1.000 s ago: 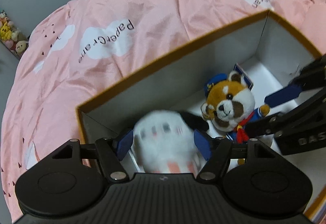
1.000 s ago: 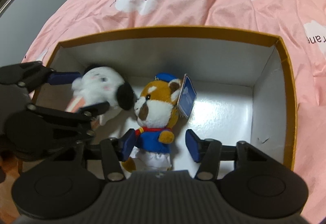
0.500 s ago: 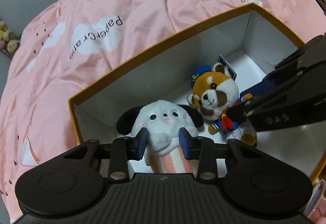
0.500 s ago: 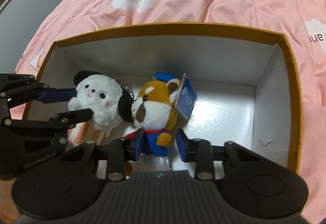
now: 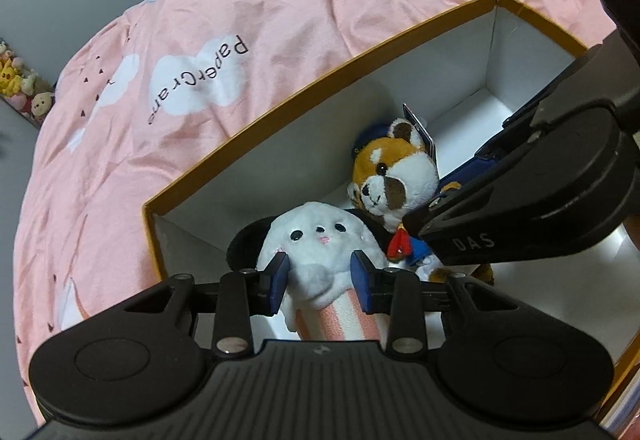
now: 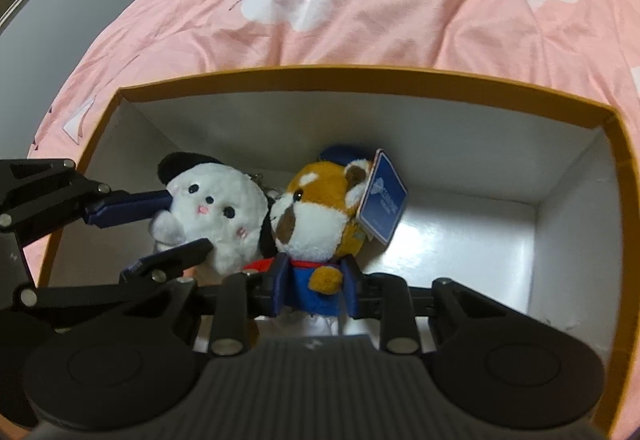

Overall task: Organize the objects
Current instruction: 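Lower both plushes into the shoebox and open both tools, then grasp the pink card holder with the left tool while the right tool grasps the pink backpack, then lift the card holder and the backpack and carry both over the shoebox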

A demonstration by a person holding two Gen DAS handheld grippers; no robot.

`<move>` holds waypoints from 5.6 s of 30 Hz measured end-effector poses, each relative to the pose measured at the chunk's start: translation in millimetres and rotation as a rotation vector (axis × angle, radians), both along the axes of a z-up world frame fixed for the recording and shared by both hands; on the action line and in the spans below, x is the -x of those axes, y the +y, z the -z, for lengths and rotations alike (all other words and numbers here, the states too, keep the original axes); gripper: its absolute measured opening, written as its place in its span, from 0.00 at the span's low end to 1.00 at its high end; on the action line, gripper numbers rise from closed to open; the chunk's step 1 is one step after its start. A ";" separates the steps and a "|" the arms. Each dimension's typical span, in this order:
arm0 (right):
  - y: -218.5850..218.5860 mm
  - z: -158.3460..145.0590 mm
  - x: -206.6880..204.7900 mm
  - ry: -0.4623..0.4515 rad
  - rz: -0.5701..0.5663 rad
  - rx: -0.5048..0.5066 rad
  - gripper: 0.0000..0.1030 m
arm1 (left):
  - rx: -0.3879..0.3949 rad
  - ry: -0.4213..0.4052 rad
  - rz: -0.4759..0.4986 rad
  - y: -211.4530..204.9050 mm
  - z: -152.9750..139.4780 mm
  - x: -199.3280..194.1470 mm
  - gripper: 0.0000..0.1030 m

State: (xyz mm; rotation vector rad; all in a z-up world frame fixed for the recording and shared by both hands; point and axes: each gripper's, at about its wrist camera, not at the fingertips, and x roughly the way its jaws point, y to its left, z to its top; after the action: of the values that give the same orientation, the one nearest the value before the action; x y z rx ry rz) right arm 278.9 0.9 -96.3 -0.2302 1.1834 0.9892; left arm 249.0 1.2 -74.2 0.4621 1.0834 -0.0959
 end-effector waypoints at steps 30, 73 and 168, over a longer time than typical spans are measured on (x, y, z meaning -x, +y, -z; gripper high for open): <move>22.4 6.4 4.3 0.055 -0.027 -0.027 0.28 | -0.146 -0.097 -0.011 -7.4 14.4 3.9 0.42; -230.1 -45.2 222.7 -0.162 0.112 0.036 0.45 | 0.464 0.184 0.169 -44.9 -19.0 218.0 0.43; -250.6 -44.6 120.3 -0.058 0.379 -0.063 0.48 | 0.508 0.191 0.018 -57.9 34.7 151.5 0.48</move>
State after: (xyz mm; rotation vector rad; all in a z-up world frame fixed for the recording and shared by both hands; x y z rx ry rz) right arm 158.6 -249.7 -51.7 0.0174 1.0908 0.6806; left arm 97.6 -56.7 -108.9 0.0039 1.1924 -0.4274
